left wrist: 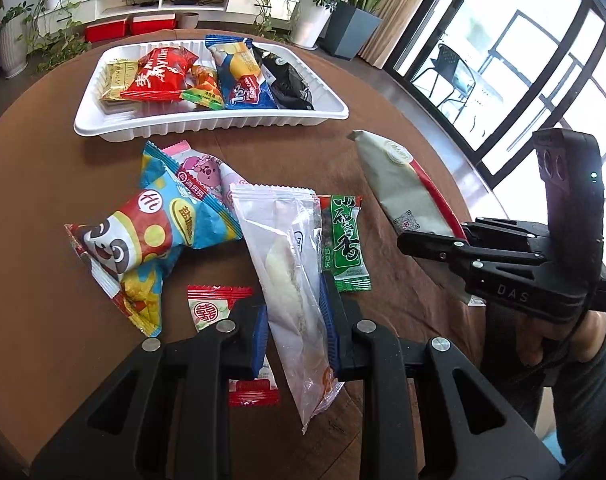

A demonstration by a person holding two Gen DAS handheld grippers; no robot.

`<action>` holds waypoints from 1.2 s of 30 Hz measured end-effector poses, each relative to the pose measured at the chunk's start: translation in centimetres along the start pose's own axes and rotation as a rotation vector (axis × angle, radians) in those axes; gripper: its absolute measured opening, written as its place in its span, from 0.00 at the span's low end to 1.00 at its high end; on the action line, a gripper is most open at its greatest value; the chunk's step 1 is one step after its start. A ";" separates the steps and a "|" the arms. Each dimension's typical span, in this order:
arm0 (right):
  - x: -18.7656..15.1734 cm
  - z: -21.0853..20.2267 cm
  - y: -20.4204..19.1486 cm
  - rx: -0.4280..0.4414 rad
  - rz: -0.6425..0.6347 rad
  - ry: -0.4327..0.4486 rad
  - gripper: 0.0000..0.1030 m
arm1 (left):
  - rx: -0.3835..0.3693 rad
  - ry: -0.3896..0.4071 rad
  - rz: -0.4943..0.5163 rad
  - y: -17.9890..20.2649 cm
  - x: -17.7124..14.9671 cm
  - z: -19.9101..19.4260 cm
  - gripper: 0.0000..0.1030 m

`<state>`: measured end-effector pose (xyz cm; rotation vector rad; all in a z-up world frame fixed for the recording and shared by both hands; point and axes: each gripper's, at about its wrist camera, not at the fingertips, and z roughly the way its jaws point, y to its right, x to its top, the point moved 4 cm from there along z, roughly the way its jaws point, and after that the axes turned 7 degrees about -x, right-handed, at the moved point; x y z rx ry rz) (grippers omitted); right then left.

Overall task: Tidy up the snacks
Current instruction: 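Carry both packets into the white tray and open both tools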

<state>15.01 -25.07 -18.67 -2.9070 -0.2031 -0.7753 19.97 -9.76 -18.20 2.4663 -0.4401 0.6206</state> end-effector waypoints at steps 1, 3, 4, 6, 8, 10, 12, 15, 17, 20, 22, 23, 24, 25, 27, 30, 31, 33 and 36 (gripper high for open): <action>0.0 -0.2 0.4 0.005 0.016 0.003 0.18 | -0.009 0.005 -0.005 0.0 0.0 -0.2 0.21; 0.1 -0.5 1.0 0.018 0.042 0.012 0.18 | -0.029 0.019 -0.016 0.0 0.0 -0.8 0.21; 0.3 -0.7 1.3 0.022 0.055 0.017 0.18 | -0.043 0.028 -0.023 0.0 0.1 -1.3 0.21; 0.8 -1.2 2.5 0.023 0.089 0.034 0.18 | -0.044 0.041 -0.028 -0.1 0.3 -2.1 0.21; 1.5 -1.5 3.8 0.017 0.123 0.052 0.18 | -0.049 0.059 -0.041 -0.6 0.9 -3.1 0.21; 2.5 -2.2 5.4 0.004 0.155 0.074 0.18 | -0.037 0.087 -0.052 -1.4 1.8 -4.6 0.21; 3.8 -3.1 7.0 -0.016 0.186 0.105 0.18 | -0.021 0.113 -0.058 -2.5 3.0 -5.9 0.21; 6.1 -4.1 8.7 -0.042 0.203 0.142 0.18 | 0.015 0.147 -0.054 -3.9 5.1 -7.7 0.21; 7.5 -4.6 9.3 -0.050 0.209 0.165 0.18 | 0.040 0.171 -0.045 -4.8 6.8 -9.0 0.21; 10.6 -5.4 9.4 -0.029 0.212 0.211 0.19 | 0.082 0.190 -0.024 -6.1 10.0 -10.6 0.21; 12.9 -5.9 8.1 -0.033 0.175 0.239 0.19 | 0.094 0.201 -0.013 -6.6 11.8 -11.2 0.21; 14.0 -5.9 7.2 -0.026 0.152 0.254 0.19 | 0.101 0.206 -0.001 -6.8 13.1 -11.5 0.21; 15.4 -5.9 6.0 -0.015 0.123 0.267 0.19 | 0.107 0.206 0.006 -7.0 13.8 -11.5 0.21; 16.2 -5.7 5.3 -0.013 0.108 0.271 0.19 | 0.116 0.207 0.016 -7.3 15.0 -11.4 0.21; 18.4 -5.0 3.1 0.005 0.065 0.276 0.19 | 0.128 0.199 0.032 -7.8 17.0 -10.9 0.21; 20.7 -3.0 0.8 0.022 0.031 0.250 0.19 | 0.152 0.167 0.044 -9.2 19.0 -9.5 0.21; 21.2 -2.3 0.3 0.027 0.030 0.235 0.19 | 0.163 0.155 0.045 -9.9 19.5 -8.8 0.21; 22.0 -0.1 -0.7 0.026 0.018 0.197 0.19 | 0.172 0.129 0.042 -11.3 20.2 -7.1 0.21; 22.3 3.0 -1.3 -0.001 -0.001 0.145 0.19 | 0.174 0.093 0.035 -12.9 20.5 -4.7 0.21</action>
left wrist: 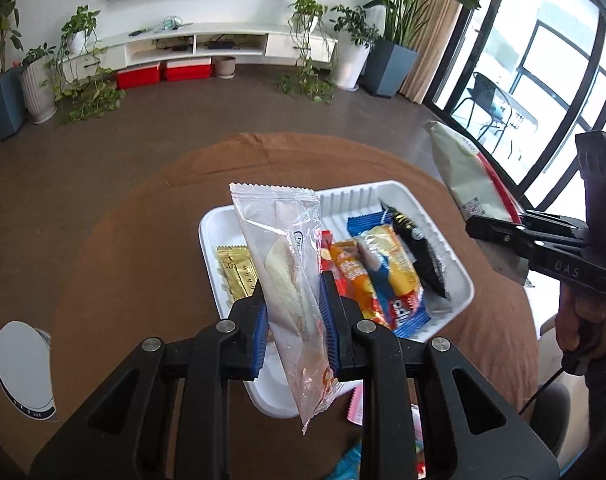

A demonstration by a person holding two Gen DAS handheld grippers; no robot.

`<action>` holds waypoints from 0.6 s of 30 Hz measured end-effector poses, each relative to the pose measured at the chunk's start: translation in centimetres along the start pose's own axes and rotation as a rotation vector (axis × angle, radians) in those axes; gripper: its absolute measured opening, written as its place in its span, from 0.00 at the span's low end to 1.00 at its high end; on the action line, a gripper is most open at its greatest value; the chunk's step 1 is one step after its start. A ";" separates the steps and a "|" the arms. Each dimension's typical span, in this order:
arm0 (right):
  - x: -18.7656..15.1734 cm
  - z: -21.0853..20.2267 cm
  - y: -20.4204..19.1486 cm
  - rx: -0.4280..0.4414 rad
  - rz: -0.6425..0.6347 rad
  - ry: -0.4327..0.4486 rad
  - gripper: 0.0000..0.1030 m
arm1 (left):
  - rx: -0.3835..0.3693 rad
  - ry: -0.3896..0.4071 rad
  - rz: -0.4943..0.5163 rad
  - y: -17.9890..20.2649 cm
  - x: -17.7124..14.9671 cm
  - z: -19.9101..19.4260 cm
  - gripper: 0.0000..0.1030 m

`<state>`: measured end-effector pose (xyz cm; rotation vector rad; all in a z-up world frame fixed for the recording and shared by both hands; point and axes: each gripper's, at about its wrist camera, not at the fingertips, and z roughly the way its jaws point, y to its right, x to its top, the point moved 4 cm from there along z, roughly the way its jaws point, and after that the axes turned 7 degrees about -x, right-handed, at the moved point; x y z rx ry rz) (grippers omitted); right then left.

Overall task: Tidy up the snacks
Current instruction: 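Carry both packets into the white tray and open both tools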

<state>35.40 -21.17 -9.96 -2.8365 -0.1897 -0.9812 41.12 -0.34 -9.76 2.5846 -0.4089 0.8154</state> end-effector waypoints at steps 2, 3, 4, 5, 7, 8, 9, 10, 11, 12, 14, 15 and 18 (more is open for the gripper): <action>-0.4 1.5 0.0 -0.002 0.004 -0.025 0.19 | -0.002 -0.020 -0.006 -0.5 -0.3 1.7 0.21; -0.6 2.2 -0.1 -0.005 0.005 -0.038 0.19 | 0.001 -0.033 -0.005 -0.7 -0.5 2.8 0.21; -0.9 2.9 -0.2 -0.009 0.005 -0.047 0.19 | 0.004 -0.041 -0.002 -0.8 -0.5 3.5 0.21; -1.2 3.3 -0.1 -0.013 0.006 -0.052 0.19 | 0.003 -0.048 0.001 -0.9 -0.5 4.2 0.21; -1.5 4.3 0.0 -0.020 0.011 -0.064 0.19 | 0.003 -0.050 0.003 -0.7 -0.7 5.3 0.21; -1.8 4.7 0.2 -0.022 0.019 -0.071 0.19 | 0.003 -0.051 0.005 -0.5 -0.7 5.9 0.21; -1.9 5.1 0.4 -0.022 0.027 -0.077 0.19 | 0.006 -0.055 0.008 -0.5 -0.6 6.5 0.21; -2.0 5.3 0.5 -0.023 0.031 -0.079 0.19 | 0.008 -0.060 0.012 -0.4 -0.6 7.0 0.21; -2.1 5.6 0.6 -0.023 0.035 -0.085 0.19 | 0.009 -0.063 0.017 -0.1 -0.6 7.5 0.21; -2.3 5.9 0.7 -0.024 0.039 -0.091 0.19 | 0.011 -0.068 0.025 -0.1 -0.8 7.8 0.21; -2.6 6.2 0.8 -0.027 0.039 -0.100 0.19 | 0.017 -0.072 0.034 -0.1 -0.8 8.5 0.21; -2.7 6.4 0.8 -0.026 0.040 -0.106 0.19 | 0.019 -0.072 0.033 -0.1 -0.8 8.9 0.21; -3.1 6.8 0.7 -0.022 0.038 -0.115 0.19 | 0.025 -0.072 0.036 -0.1 -0.8 9.4 0.21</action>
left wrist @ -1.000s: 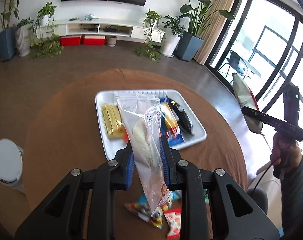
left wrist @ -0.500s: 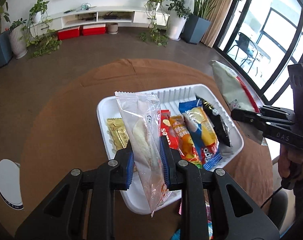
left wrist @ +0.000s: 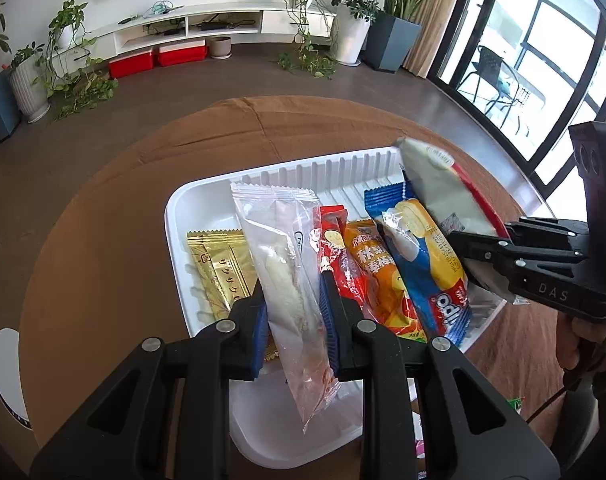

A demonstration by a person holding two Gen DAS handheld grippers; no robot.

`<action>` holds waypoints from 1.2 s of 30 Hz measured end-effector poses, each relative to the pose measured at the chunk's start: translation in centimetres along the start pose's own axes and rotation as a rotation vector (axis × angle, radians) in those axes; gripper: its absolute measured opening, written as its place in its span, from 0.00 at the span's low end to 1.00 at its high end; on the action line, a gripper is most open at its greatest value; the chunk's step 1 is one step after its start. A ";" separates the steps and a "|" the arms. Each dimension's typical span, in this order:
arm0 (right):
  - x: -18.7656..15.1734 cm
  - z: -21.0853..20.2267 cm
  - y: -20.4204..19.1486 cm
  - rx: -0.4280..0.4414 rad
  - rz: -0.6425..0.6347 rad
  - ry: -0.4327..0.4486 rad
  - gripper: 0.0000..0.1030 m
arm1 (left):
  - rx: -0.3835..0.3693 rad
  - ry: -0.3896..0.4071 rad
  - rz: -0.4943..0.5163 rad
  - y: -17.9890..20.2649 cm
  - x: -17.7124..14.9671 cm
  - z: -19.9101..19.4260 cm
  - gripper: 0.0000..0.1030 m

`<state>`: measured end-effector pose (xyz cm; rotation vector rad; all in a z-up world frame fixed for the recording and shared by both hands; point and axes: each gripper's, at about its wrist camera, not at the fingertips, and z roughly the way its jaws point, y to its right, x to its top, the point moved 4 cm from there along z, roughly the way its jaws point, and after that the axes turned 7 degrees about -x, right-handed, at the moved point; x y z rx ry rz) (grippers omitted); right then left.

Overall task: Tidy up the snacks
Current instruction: 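Carry both packets into the white tray and open both tools, then withdraw both tools from the tray toward the remaining snacks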

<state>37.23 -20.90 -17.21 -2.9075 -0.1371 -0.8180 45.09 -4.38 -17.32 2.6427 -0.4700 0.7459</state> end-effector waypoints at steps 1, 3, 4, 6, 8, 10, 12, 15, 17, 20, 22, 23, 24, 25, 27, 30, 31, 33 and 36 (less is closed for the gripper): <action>0.0 0.1 0.0 0.002 0.000 -0.002 0.19 | 0.003 -0.002 0.004 -0.2 -0.1 0.1 0.21; -0.2 0.2 -0.2 0.002 -0.004 -0.005 0.19 | 0.008 -0.003 0.007 -0.1 -0.1 0.4 0.21; -0.3 0.2 -0.2 -0.002 -0.005 -0.004 0.20 | 0.010 -0.002 0.007 -0.1 0.0 0.4 0.21; -0.4 0.2 -0.3 -0.007 -0.004 -0.002 0.20 | 0.017 -0.001 0.008 -0.1 0.1 0.6 0.23; -0.5 0.2 -0.6 -0.009 -0.003 -0.001 0.21 | 0.020 -0.003 0.009 0.0 0.1 0.6 0.28; -0.4 0.2 -0.5 -0.010 -0.007 -0.003 0.21 | 0.029 -0.001 0.008 0.2 0.0 0.4 0.41; -0.4 0.1 -0.5 -0.011 -0.009 -0.001 0.23 | 0.019 0.003 0.005 0.3 0.0 0.4 0.45; -0.4 -0.3 -0.6 -0.020 -0.015 0.009 0.28 | 0.020 0.004 0.014 0.5 -0.2 0.3 0.45; -0.4 -0.5 -0.7 -0.025 -0.015 0.020 0.33 | 0.024 0.004 0.018 0.7 -0.3 0.2 0.48; -0.3 -1.0 -0.6 -0.028 -0.012 0.034 0.43 | 0.030 0.017 0.021 0.9 -0.4 -0.6 0.58; -0.3 -1.7 -0.6 -0.024 -0.004 0.046 0.53 | 0.032 0.036 0.018 1.0 -0.6 -1.5 0.65; -0.4 -2.1 -0.6 -0.022 0.001 0.053 0.55 | 0.032 0.045 0.017 1.0 -0.8 -2.0 0.71; -0.4 -2.7 -0.5 -0.020 0.007 0.063 0.61 | 0.030 0.061 0.017 1.2 -0.8 -2.7 0.79; -0.5 -3.1 -0.5 -0.020 0.010 0.072 0.67 | 0.029 0.074 0.017 1.4 -0.9 -3.3 0.83; -0.8 -4.7 -0.5 -0.016 0.012 0.108 0.74 | 0.025 0.108 0.021 2.0 -1.4 -4.9 0.96; -1.8 -7.7 -0.3 0.029 0.030 0.188 0.90 | 0.017 0.147 0.027 3.0 -2.7 -7.4 1.00; -2.2 -8.5 -0.1 0.044 0.040 0.208 0.94 | 0.011 0.152 0.031 3.3 -3.3 -7.9 1.00; -3.6 -10.1 0.3 0.069 0.062 0.227 0.94 | 0.004 0.157 0.056 4.3 -4.9 -9.1 1.00; -6.1 -11.7 0.4 0.102 0.084 0.234 0.94 | 0.022 0.154 0.105 5.9 -7.6 -10.0 1.00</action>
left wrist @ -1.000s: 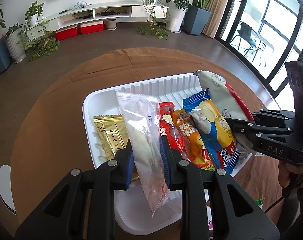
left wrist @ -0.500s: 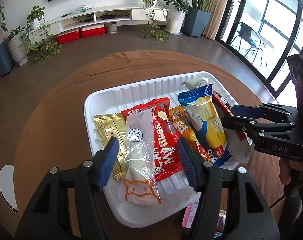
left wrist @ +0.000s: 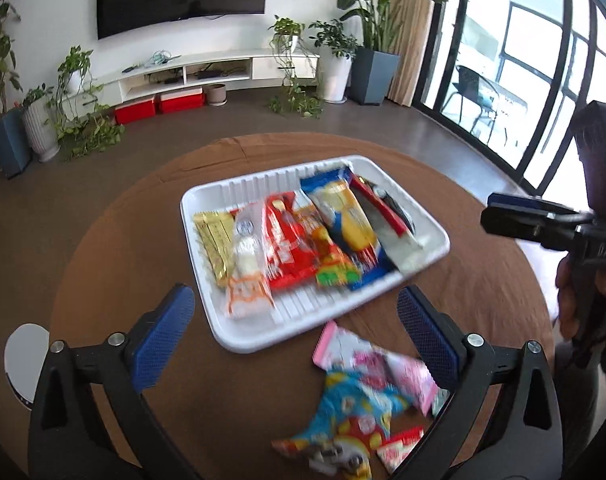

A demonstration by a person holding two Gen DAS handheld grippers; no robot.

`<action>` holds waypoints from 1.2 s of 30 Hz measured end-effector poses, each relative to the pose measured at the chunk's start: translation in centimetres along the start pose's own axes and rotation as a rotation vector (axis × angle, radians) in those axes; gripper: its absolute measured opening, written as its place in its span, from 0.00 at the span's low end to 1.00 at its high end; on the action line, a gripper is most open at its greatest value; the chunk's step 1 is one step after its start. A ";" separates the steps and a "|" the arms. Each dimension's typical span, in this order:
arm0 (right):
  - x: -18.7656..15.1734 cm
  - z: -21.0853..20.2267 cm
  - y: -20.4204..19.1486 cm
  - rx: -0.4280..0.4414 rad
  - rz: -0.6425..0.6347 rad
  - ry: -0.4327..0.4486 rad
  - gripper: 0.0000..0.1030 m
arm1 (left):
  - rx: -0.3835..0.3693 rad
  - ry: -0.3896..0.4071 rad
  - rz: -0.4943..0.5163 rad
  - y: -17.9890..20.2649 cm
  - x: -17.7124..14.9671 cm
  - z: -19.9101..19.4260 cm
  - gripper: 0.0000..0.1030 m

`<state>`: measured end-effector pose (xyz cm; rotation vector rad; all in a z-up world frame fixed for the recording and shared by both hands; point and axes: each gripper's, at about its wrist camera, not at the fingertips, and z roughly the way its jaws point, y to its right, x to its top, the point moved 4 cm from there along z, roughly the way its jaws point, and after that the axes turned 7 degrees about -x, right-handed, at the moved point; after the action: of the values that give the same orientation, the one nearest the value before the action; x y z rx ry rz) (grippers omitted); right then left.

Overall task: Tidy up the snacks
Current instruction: 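Withdraw both tools from the tray toward the remaining snacks, then grasp the blue Hi snack bag with the left tool while the right tool grasps the green candy packet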

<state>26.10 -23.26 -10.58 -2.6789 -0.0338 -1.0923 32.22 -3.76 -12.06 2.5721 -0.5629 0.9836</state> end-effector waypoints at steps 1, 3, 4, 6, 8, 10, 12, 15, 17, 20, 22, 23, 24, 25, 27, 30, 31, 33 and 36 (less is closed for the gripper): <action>-0.7 -0.6 0.0 0.003 0.008 0.000 0.95 | 0.002 -0.002 0.018 0.7 -0.9 -0.5 1.00; -2.6 -1.7 0.0 0.014 0.021 -0.009 0.95 | 0.000 0.003 0.034 1.8 -2.6 -1.3 1.00; -3.4 -2.0 -0.1 0.016 0.022 -0.017 0.95 | -0.006 -0.004 0.032 2.4 -3.6 -1.7 1.00; -5.4 -2.7 -0.4 0.014 0.024 -0.037 0.95 | -0.018 -0.025 0.019 2.9 -5.0 -2.1 1.00; -7.6 -3.3 -0.9 0.023 0.023 -0.070 0.95 | -0.037 -0.047 0.010 3.6 -6.7 -2.6 1.00; -9.8 -3.8 -1.3 0.029 0.036 -0.096 0.95 | -0.053 -0.060 0.007 4.1 -8.3 -2.8 1.00; -11.8 -3.9 -1.6 0.030 0.057 -0.127 0.95 | -0.045 -0.095 0.019 4.2 -9.5 -2.4 1.00; -13.5 -4.1 -1.5 0.027 0.090 -0.142 0.95 | -0.015 -0.149 0.059 4.4 -10.6 -1.7 0.99; -13.9 -4.0 -1.5 0.025 0.096 -0.156 0.94 | -0.022 -0.153 0.062 4.2 -10.7 -1.6 0.99; -14.3 -4.2 -1.5 0.019 0.091 -0.155 0.91 | -0.009 -0.171 0.075 3.9 -10.0 -1.3 0.97; -14.4 -4.4 -1.7 0.017 0.085 -0.151 0.91 | -0.002 -0.199 0.111 3.9 -9.6 -0.8 0.95; -14.5 -4.5 -1.8 0.017 0.084 -0.150 0.91 | -0.003 -0.222 0.136 4.0 -9.6 -0.3 0.93; -14.5 -4.5 -1.7 0.014 0.084 -0.149 0.91 | -0.004 -0.237 0.154 4.1 -9.4 0.0 0.88; -14.5 -4.5 -1.7 0.010 0.084 -0.149 0.91 | -0.005 -0.255 0.172 4.1 -9.4 0.6 0.86; -14.6 -4.4 -1.7 0.004 0.082 -0.151 0.89 | -0.001 -0.300 0.185 3.8 -9.5 1.9 0.79; -14.7 -4.3 -1.7 -0.010 0.069 -0.153 0.88 | -0.006 -0.324 0.187 3.4 -9.4 2.8 0.76; -14.7 -4.2 -1.7 -0.009 0.068 -0.158 0.88 | -0.008 -0.329 0.188 3.3 -9.3 3.0 0.75; -14.7 -4.1 -1.6 -0.006 0.072 -0.163 0.87 | -0.013 -0.337 0.190 3.2 -9.1 3.4 0.74; -14.5 -3.8 -1.6 -0.005 0.071 -0.169 0.87 | -0.013 -0.372 0.204 3.2 -9.1 4.3 0.69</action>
<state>12.84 -21.58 -17.65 -2.7473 0.0334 -0.8446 26.89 -6.18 -20.84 2.7419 -0.9395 0.5519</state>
